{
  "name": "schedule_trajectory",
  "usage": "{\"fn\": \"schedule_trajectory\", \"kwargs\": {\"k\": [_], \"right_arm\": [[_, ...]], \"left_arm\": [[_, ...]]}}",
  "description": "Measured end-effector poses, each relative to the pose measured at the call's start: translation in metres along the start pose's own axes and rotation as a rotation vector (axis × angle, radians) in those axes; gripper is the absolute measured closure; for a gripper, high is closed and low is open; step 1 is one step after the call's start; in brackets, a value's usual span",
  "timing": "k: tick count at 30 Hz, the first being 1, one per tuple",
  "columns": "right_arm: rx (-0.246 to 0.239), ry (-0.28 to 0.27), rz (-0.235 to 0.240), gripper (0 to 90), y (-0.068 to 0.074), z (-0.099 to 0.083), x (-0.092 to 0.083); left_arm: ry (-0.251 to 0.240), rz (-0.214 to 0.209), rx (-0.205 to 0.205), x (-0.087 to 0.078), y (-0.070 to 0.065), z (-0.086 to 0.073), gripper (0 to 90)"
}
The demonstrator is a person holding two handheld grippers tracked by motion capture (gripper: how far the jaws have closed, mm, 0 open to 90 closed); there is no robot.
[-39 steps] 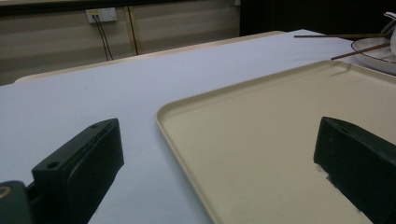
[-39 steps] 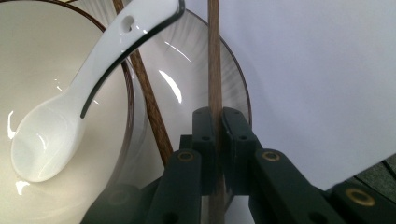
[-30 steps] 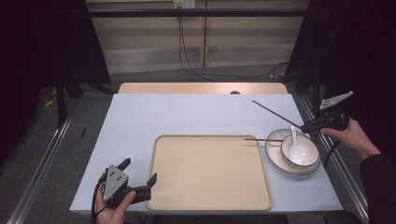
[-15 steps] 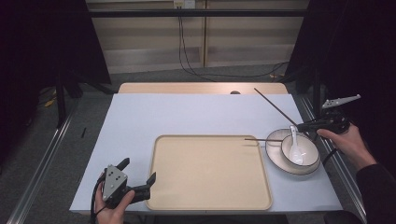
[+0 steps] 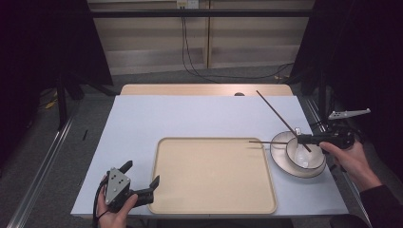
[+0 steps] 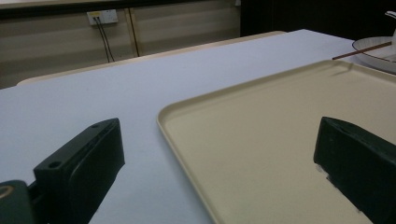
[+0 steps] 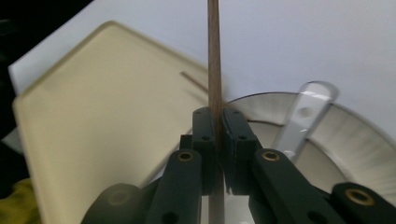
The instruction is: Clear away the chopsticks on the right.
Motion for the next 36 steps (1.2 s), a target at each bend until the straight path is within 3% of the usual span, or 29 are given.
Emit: {"fn": "schedule_trajectory", "kwargs": {"k": [4, 6, 10, 15, 17, 30, 36], "right_arm": [[0.005, 0.017, 0.030, 84.2, 0.012, -0.005, 0.003], [0.025, 0.020, 0.052, 84.2, 0.024, -0.013, 0.005], [0.058, 0.013, 0.081, 84.2, 0.033, -0.022, 0.008], [0.104, 0.022, 0.091, 84.2, 0.044, -0.033, 0.016], [0.103, 0.028, 0.099, 84.2, 0.049, -0.036, 0.019], [0.139, 0.078, 0.134, 84.1, 0.085, -0.055, 0.048], [0.157, 0.109, 0.123, 84.1, 0.093, -0.061, 0.061]], "left_arm": [[0.000, 0.005, -0.004, 0.000, 0.000, 0.000, 1.9], [-0.003, 0.017, -0.005, 0.000, 0.001, 0.000, 2.1], [-0.009, 0.019, -0.015, 0.000, 0.001, 0.000, 2.1], [-0.015, 0.042, -0.013, 0.001, 0.003, 0.000, 2.1], [-0.029, 0.037, -0.034, 0.001, 0.004, 0.000, 2.1], [-0.050, 0.019, -0.033, 0.002, 0.003, 0.001, 1.8], [-0.045, 0.038, -0.041, 0.002, 0.003, 0.000, 1.8]]}}
Point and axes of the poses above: each handheld gripper's, and its own axes: x roughly forward along the jaws, z roughly out of its top, y roughly to its left, the point moved 2 cm from there along x, roughly forward along the jaws, and after that the axes turned 1 degree about -x, right-handed, at the moved point
